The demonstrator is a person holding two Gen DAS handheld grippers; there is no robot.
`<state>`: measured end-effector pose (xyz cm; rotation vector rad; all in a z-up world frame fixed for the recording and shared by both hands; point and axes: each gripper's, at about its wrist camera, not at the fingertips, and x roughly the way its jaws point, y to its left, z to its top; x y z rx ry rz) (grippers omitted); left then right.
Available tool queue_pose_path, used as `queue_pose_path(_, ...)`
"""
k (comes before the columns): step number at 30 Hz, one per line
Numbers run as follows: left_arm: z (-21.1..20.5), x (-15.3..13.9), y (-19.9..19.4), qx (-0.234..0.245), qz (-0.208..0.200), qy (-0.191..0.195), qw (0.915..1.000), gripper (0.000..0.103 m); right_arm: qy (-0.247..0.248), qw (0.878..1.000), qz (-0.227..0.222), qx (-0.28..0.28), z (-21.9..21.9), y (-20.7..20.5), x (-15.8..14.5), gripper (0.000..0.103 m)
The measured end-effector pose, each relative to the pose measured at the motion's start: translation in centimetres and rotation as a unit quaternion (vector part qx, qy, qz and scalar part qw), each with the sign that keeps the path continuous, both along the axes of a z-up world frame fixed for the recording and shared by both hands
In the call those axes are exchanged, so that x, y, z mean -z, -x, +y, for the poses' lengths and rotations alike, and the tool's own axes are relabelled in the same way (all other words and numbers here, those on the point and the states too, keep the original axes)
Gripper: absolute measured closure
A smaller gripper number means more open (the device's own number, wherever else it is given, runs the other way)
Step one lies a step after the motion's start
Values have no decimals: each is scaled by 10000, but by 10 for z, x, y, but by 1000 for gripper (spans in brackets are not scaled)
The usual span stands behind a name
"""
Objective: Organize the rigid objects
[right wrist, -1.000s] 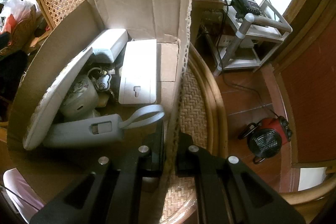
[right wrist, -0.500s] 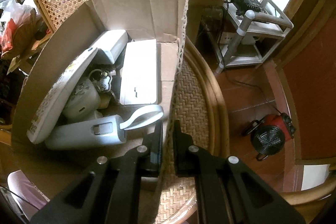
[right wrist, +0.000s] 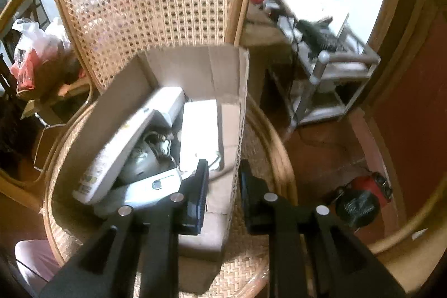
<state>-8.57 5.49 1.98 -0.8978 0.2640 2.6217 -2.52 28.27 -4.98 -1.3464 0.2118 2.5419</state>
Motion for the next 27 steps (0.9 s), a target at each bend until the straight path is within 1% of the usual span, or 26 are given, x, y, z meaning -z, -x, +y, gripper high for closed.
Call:
queue_pose_path(2,-10,0,-2,-143,38,-149,9998,3,-81,9998,202,-49,-6,-6,-8,73)
queue_pose_path(3,-14,0,-3,-197,43,-216,9996,3,-91,9995,289,-70,-8,-8,-11,63)
queue_pose_path(4,-19,1,-4,-237,30,-267,9994,3,-146,9990,412,-86,-11,-12,-15,50)
queue_pose_path(5,-23,1,-6,-246,-3,-341,9991,3,-232,9984,502,-88,-12,-15,-19,44)
queue_pose_path(6,-28,3,-8,-224,-23,-449,9987,3,-368,9975,596,-99,-16,-19,-22,34)
queue_pose_path(7,-31,4,-10,-223,-29,-505,9985,3,-493,9964,677,-139,-19,-23,-25,29)
queue_pose_path(9,-35,6,-13,-214,-15,-516,9984,3,-624,9948,774,-224,-25,-30,-29,26)
queue_pose_path(11,-40,7,-20,-235,57,-497,9985,3,-589,9936,924,-264,-30,-39,-34,19)
queue_pose_path(13,-44,3,-30,-214,151,-597,9979,3,-508,9924,1098,-222,-31,-48,-38,4)
queue_pose_path(15,-44,-1,-37,-171,214,-633,9976,2,-457,9899,1336,-147,-32,-61,-43,2)
queue_pose_path(17,-42,-7,-47,-147,327,-616,9975,2,-395,9873,1537,-88,-30,-71,-48,2)
queue_pose_path(21,-43,-15,-65,-295,675,-438,9963,2,-193,9798,1992,27,-27,-91,-58,0)
queue_pose_path(24,-42,-16,-75,-392,855,-313,9951,2,-141,9767,2136,146,-23,-106,-60,0)
queue_pose_path(27,-40,-17,-83,-404,978,-293,9940,2,-23,9744,2222,342,-17,-120,-57,0)
